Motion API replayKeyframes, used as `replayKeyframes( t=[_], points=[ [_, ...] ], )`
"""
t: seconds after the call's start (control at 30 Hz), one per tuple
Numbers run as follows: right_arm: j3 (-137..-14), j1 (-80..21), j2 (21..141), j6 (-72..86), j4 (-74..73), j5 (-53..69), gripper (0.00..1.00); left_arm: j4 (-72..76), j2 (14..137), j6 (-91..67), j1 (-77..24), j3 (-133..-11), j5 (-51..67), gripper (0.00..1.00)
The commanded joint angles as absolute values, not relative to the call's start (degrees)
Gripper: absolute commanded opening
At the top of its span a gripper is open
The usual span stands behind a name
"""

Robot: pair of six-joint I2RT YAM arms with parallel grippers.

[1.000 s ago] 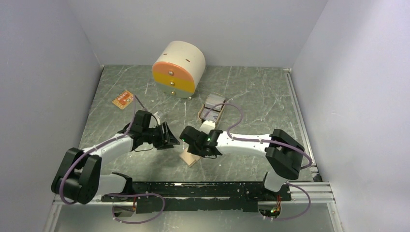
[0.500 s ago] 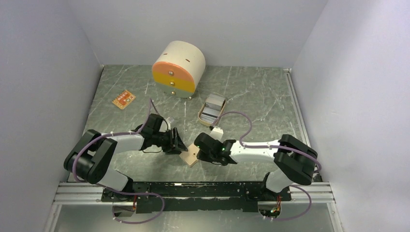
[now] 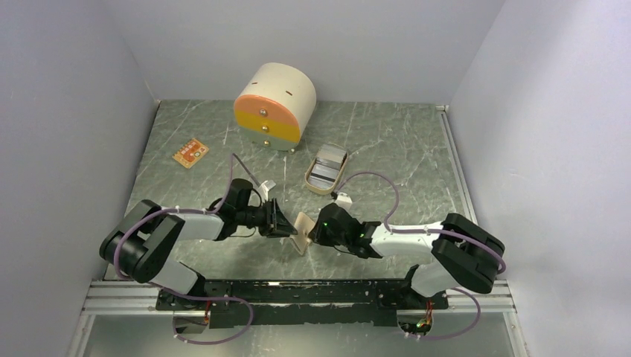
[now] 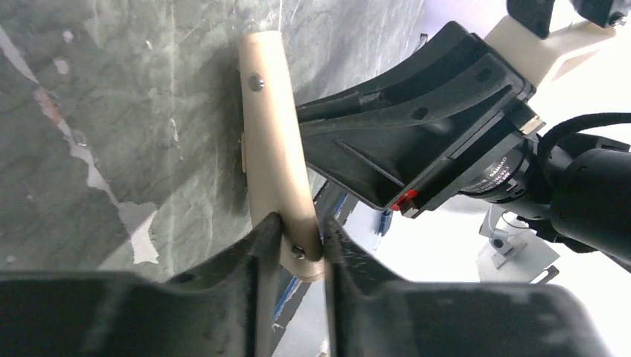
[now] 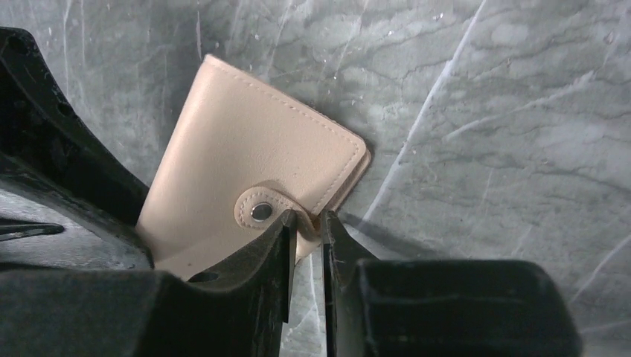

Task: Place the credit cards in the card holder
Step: Open the card holder at the center of the board.

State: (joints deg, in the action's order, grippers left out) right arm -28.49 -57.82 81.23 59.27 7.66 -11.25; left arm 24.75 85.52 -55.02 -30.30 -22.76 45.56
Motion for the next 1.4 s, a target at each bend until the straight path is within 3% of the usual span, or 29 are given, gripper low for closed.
replayKeyframes(
  t=[0.0, 0.13, 0.23, 0.53, 1.1, 1.37],
  points=[
    [-28.5, -56.8, 79.1, 55.3, 8.8, -12.2, 0.22, 27.1, 85.7, -55.3, -32.2, -24.4, 46.9, 0.26],
    [-32.1, -56.7, 74.7, 56.3, 1.6, -12.4, 0.33, 23.2, 82.0, -52.9, -33.1, -25.6, 42.9, 0.09],
    [-33.5, -56.9, 71.7, 59.2, -2.5, -12.2, 0.43, 16.1, 78.6, -48.5, -34.8, -28.0, 36.9, 0.09],
    [-38.6, -57.0, 76.3, 63.9, -6.8, -11.4, 0.42, 8.6, 74.5, -44.8, -38.5, -30.9, 27.7, 0.09],
    [-40.5, -57.2, 84.2, 63.5, -8.1, -16.7, 0.28, 7.1, 75.0, -43.9, -40.4, -30.8, 25.1, 0.09],
    [-41.6, -57.2, 85.7, 63.1, -13.4, -20.5, 0.00, 4.2, 74.0, -43.4, -40.8, -31.5, 22.8, 0.09]
  ],
)
